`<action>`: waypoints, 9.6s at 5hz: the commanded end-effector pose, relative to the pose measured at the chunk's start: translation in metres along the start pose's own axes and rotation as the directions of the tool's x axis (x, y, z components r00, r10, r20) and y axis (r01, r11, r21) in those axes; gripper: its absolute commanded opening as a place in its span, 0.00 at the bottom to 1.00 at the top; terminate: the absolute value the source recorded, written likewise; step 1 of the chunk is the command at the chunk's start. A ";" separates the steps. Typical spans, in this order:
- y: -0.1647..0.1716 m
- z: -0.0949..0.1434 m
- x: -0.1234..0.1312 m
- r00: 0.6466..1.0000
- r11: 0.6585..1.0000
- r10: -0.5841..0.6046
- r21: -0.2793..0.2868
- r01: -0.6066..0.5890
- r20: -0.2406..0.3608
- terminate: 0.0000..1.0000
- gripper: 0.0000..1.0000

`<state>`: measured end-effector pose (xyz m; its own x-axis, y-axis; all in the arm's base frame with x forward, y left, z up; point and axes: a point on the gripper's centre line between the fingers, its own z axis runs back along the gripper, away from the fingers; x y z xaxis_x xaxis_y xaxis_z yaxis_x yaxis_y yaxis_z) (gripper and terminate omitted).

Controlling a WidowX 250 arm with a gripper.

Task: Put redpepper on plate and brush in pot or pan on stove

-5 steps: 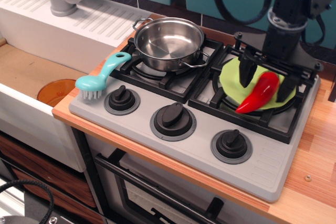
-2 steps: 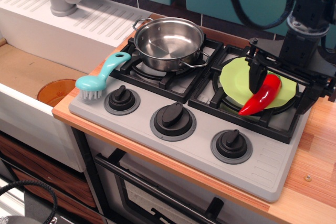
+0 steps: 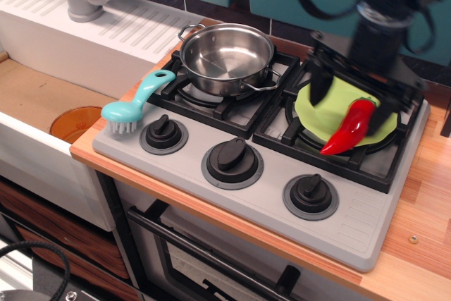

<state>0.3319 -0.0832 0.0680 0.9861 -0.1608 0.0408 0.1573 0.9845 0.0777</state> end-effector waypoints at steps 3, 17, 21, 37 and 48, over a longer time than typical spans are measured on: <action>0.013 0.035 0.004 0.997 1.000 -0.020 0.014 0.019 0.081 0.00 1.00; 0.178 0.025 -0.051 0.991 0.988 -0.010 0.157 -0.012 0.134 0.00 1.00; 0.198 -0.009 -0.070 0.985 0.989 0.063 0.126 -0.083 0.161 0.00 1.00; 0.116 0.060 0.031 0.995 0.991 0.079 0.107 -0.084 0.054 0.00 0.00; 0.136 0.080 0.009 0.999 0.992 0.008 0.125 -0.012 0.033 0.00 1.00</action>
<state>0.3527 0.0469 0.1316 0.9891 -0.1470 0.0073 0.1431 0.9723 0.1846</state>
